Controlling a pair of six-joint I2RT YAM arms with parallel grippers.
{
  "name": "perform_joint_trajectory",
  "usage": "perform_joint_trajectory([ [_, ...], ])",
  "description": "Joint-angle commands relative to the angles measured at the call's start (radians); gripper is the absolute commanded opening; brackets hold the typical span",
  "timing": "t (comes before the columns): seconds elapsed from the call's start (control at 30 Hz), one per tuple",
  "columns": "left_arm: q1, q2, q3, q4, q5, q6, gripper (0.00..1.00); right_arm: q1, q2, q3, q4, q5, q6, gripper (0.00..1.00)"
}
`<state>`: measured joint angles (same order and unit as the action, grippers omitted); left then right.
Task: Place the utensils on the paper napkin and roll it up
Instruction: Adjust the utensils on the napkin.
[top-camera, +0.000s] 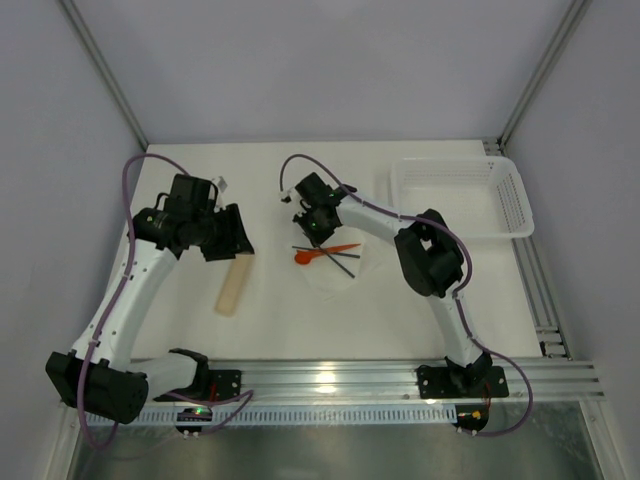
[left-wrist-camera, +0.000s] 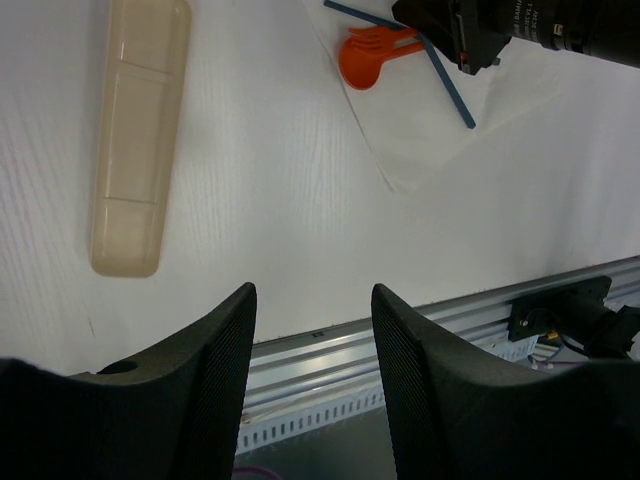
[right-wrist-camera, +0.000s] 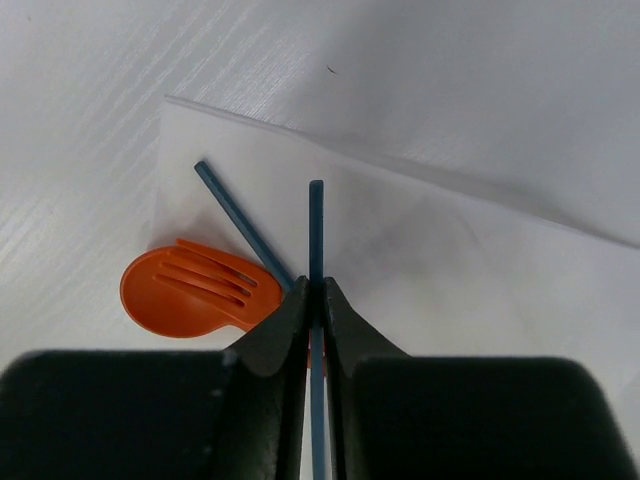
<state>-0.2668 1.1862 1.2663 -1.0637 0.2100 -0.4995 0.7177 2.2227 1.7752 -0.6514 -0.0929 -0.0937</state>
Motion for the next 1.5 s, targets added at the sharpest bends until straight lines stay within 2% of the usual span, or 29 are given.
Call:
perform_joint_trajectory([
  [0.0, 0.006, -0.022, 0.01, 0.011, 0.022, 0.019, 0.52, 0.005, -0.061, 0.047, -0.011, 0.042, 0.009, 0.06],
  [0.13, 0.006, -0.026, 0.007, 0.01, 0.019, 0.019, 0.52, 0.008, -0.098, 0.067, -0.037, 0.087, 0.014, 0.04],
  [0.3, 0.006, -0.033, -0.01, 0.022, 0.026, 0.013, 0.51, 0.017, -0.09, 0.151, -0.1, 0.22, -0.026, 0.04],
  [0.63, 0.006, -0.051, -0.045, 0.014, 0.052, -0.004, 0.5, 0.025, -0.038, 0.168, -0.047, 0.306, -0.179, 0.04],
  [0.73, 0.006, -0.054, -0.076, 0.03, 0.094, -0.019, 0.44, 0.034, -0.006, 0.2, -0.044, 0.332, -0.219, 0.04],
  [0.97, 0.006, -0.039, -0.142, 0.123, 0.155, -0.083, 0.35, 0.035, 0.018, 0.228, -0.03, 0.277, -0.276, 0.04],
  [1.1, 0.006, -0.072, -0.139, 0.116, 0.144, -0.094, 0.36, 0.037, 0.035, 0.217, 0.059, 0.248, -0.307, 0.04],
  [1.2, 0.006, -0.095, -0.133, 0.1, 0.134, -0.094, 0.38, 0.034, 0.061, 0.25, 0.044, 0.242, -0.319, 0.04],
  [1.47, 0.006, -0.117, -0.148, 0.088, 0.14, -0.096, 0.39, 0.034, 0.043, 0.153, 0.078, 0.177, -0.328, 0.04],
])
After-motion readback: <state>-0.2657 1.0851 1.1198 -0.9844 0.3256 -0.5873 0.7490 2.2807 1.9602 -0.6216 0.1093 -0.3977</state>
